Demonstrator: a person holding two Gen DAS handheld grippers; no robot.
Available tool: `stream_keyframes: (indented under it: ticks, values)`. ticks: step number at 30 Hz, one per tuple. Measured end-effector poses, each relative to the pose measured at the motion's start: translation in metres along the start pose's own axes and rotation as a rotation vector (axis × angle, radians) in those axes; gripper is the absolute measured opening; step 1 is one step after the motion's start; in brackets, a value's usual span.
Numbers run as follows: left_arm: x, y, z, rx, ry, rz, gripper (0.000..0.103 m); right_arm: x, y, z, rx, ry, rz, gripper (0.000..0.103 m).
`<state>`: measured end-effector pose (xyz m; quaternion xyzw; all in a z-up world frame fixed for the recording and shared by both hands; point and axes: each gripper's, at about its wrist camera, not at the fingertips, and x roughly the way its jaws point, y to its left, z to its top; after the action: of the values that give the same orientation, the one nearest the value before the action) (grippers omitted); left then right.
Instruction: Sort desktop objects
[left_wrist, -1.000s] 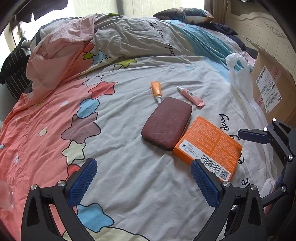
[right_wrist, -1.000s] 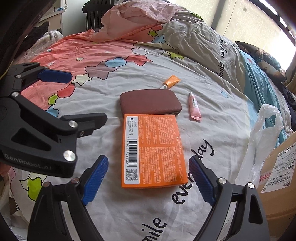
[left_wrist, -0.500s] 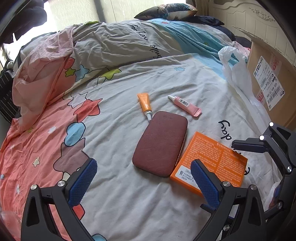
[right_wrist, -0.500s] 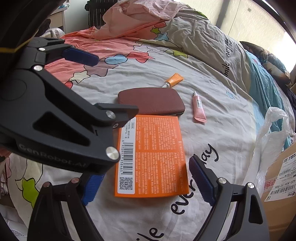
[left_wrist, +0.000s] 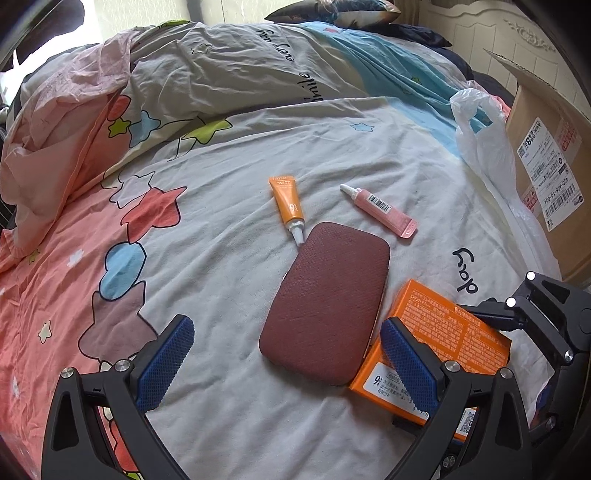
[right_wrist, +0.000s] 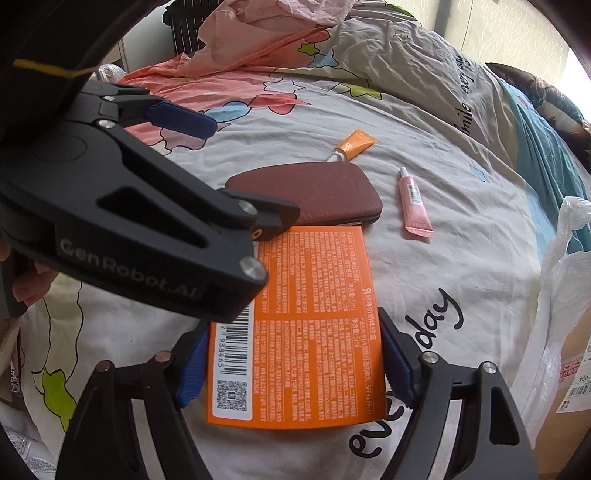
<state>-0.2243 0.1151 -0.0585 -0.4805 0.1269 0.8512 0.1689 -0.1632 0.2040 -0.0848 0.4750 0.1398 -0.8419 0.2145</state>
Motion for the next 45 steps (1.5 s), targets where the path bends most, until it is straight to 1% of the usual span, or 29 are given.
stream_keyframes:
  ticks: [4,8,11,21,25,26,27,28,29,31,32,35,39,45]
  values:
    - [0.002,-0.002,0.002,0.004,0.004,-0.019,0.103,-0.009,0.002,-0.006,0.003,-0.005,0.024,0.075]
    - [0.008,-0.009,0.003,0.031,0.017,-0.007,0.103,-0.023,0.008,-0.016,-0.008,-0.022,0.031,0.075]
    - [0.013,-0.013,0.003,0.043,0.025,-0.001,0.103,-0.028,0.010,-0.021,-0.013,-0.024,0.020,0.075]
    - [0.026,-0.015,0.007,0.031,0.037,0.000,0.103,-0.027,-0.001,-0.026,0.014,-0.021,0.028,0.075]
    - [0.027,-0.016,0.008,0.022,0.013,0.020,0.103,-0.028,-0.002,-0.029,0.018,-0.020,0.031,0.075]
    - [0.029,-0.017,0.009,0.023,0.030,0.017,0.100,-0.027,0.000,-0.026,0.026,-0.020,0.026,0.075]
    - [0.031,-0.018,0.009,0.023,0.047,0.014,0.090,-0.026,0.002,-0.024,0.033,-0.021,0.021,0.075]
    - [0.030,-0.018,0.009,0.018,0.059,-0.013,0.077,-0.026,0.002,-0.025,0.034,-0.022,0.020,0.075]
    - [0.029,-0.019,0.009,0.012,0.070,-0.040,0.075,-0.027,0.002,-0.025,0.034,-0.022,0.019,0.075]
    - [0.023,-0.024,0.007,0.048,0.084,-0.026,0.069,-0.030,0.002,-0.027,0.038,-0.024,0.014,0.075]
    - [0.020,-0.027,0.005,0.071,0.087,-0.021,0.069,-0.031,0.002,-0.028,0.040,-0.025,0.011,0.075]
    - [0.010,-0.033,0.000,0.090,0.084,-0.016,0.068,-0.035,0.001,-0.029,0.047,-0.028,0.004,0.075]
    - [-0.003,-0.033,-0.004,0.077,0.069,-0.032,0.068,-0.040,0.002,-0.031,0.055,-0.033,-0.008,0.075]
    - [-0.020,-0.031,-0.004,0.063,0.053,-0.035,0.066,-0.051,0.002,-0.033,0.064,-0.042,-0.030,0.075]
